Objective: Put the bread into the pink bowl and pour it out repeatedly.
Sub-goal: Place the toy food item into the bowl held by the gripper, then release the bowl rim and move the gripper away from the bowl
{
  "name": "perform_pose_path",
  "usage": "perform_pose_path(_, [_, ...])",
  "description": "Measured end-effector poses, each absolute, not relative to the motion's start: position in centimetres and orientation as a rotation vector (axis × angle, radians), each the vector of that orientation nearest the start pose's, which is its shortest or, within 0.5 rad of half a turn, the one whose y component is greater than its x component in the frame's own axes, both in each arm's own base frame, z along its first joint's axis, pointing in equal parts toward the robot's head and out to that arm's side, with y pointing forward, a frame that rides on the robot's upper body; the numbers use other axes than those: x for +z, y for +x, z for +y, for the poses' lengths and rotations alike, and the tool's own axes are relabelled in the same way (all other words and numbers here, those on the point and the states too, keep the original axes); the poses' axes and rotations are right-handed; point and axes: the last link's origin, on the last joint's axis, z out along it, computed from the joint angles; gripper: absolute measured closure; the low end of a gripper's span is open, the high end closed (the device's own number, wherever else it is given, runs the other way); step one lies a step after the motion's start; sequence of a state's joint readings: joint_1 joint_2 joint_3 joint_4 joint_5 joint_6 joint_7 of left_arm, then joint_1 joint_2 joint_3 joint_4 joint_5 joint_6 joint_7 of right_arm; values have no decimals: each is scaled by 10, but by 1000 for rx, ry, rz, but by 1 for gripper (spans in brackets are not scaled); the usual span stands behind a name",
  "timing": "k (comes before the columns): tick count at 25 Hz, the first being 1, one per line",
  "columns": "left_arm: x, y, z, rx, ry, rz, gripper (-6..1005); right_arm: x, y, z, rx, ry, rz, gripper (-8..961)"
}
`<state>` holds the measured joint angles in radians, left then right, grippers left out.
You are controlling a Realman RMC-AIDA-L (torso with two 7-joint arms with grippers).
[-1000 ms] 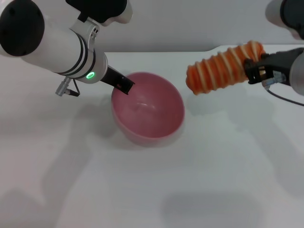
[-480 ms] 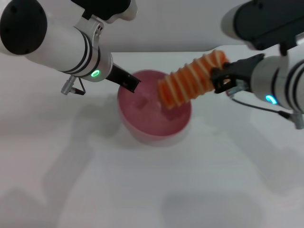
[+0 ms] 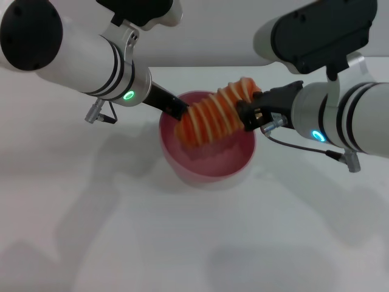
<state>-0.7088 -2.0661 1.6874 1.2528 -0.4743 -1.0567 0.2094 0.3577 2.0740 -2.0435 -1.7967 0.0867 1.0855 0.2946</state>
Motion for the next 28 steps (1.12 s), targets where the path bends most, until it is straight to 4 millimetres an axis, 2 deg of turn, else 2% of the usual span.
perform_pose_path(2, [-47,-124,402,210,-2375,-777,809,-41,107,316,-17,-2169,835,803])
perform_pose_path(7, [-45,-124,403,204,-2372,-775,807,-41,115,314,-34,-2160,862,588])
perform_pose_path(15, [-44,-125,403,204,-2369,-777,805,-37,111,311,-14,-2156,869,349])
perform_pose_path(19, [-43,-127,404,206,-2362,-785,804,-29,103,307,24,-2150,856,312])
perform_pose_path(23, [-42,-130,405,200,-2355,-795,803,-10,90,302,113,-2119,820,294])
perform_pose_path(28, [-42,-131,405,198,-2353,-800,801,-3,89,304,122,-2084,786,294])
